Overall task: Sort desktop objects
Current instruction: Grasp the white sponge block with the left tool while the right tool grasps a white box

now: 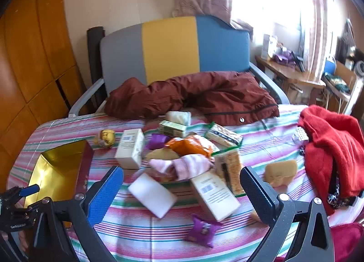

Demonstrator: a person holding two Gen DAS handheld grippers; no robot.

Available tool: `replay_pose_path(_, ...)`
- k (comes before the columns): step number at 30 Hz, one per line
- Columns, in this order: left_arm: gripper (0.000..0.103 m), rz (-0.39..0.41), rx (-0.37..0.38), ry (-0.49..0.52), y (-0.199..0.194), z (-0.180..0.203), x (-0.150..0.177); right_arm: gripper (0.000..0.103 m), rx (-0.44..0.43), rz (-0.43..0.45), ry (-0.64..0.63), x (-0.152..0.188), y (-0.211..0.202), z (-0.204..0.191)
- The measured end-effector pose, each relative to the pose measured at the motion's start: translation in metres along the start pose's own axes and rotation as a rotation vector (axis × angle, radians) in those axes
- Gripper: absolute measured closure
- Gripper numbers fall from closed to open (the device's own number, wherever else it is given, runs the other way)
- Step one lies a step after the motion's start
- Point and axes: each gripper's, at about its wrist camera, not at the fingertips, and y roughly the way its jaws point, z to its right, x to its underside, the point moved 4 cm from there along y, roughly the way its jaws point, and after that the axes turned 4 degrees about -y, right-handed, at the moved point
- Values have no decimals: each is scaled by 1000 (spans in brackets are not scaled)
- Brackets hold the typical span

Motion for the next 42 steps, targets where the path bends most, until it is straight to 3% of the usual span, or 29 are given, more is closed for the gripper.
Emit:
replay_pose_path(7, 22, -47, -11, 66, 30, 38, -8, 0, -51, -79, 23, 4, 35, 30)
replay_pose_path(14, 28, -146, 41, 94, 72, 71, -10, 10, -70, -251, 1, 44, 77, 47)
replay_pose_path(21, 28, -289, 107, -24, 123, 89, -15, 13, -39, -316, -61, 47, 103, 43)
replay_pose_path(28, 26, -317, 55, -88, 153, 102, -26, 19, -35, -389, -53, 59, 117, 47)
replay_pose_path(31, 26, -309, 14, -121, 165, 106, -31, 28, -40, -415, -64, 63, 121, 44)
replay_pose_path(33, 26, -322, -6, -147, 174, 107, -32, 41, -38, -434, -83, 66, 123, 41)
replay_pose_path(35, 26, -342, 4, -178, 182, 109, -33, 42, -42, -442, -95, 68, 125, 40)
replay_pose_path(42, 21, -320, -62, -202, 198, 116, -39, 45, -48, -467, -129, 71, 129, 34)
